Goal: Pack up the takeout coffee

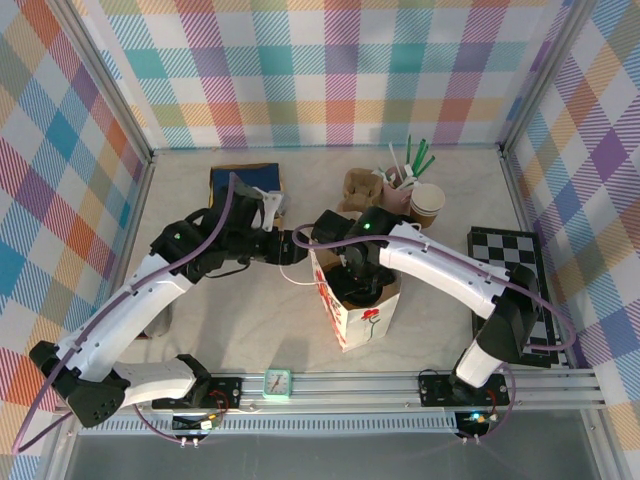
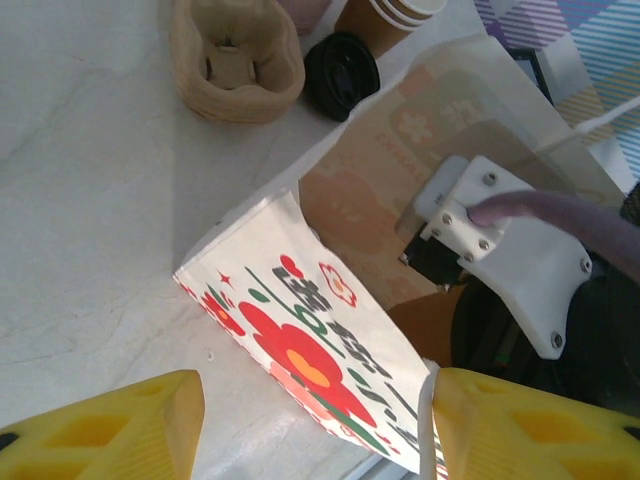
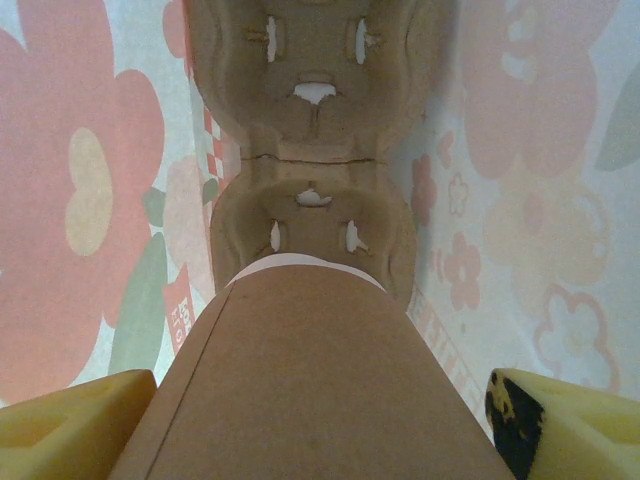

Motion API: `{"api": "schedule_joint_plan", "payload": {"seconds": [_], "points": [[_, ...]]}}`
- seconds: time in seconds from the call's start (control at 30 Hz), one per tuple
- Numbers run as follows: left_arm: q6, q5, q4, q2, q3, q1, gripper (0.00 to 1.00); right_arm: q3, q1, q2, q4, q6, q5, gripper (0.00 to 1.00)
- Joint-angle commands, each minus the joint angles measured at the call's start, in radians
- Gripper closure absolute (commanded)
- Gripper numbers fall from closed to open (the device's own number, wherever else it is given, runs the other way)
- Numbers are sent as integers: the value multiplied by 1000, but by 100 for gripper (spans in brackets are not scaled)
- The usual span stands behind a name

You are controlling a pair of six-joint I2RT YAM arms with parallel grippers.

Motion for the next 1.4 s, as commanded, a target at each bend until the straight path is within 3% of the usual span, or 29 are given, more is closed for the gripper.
{"api": "schedule_joint_plan", "payload": {"seconds": [0.0, 0.1, 0.33, 0.5, 0.77, 1.37], "points": [[-4, -31, 22, 38, 56, 36, 37, -19, -6, -37, 5, 7, 0, 65], [4, 16, 27, 97, 90, 81, 37, -31, -5, -50, 15, 10, -4, 65], [46, 73, 11, 226, 193, 83, 40, -40, -7, -55, 20, 13, -4, 65], [49, 81, 15, 237, 199, 83, 43, -43, -7, -55, 21, 13, -6, 65], [65, 82, -23, 271, 205, 81, 61, -36, -6, -47, 18, 10, -1, 65], [80, 63, -40, 286, 219, 50, 83, -70, -5, -42, 40, 30, -19, 66]]}}
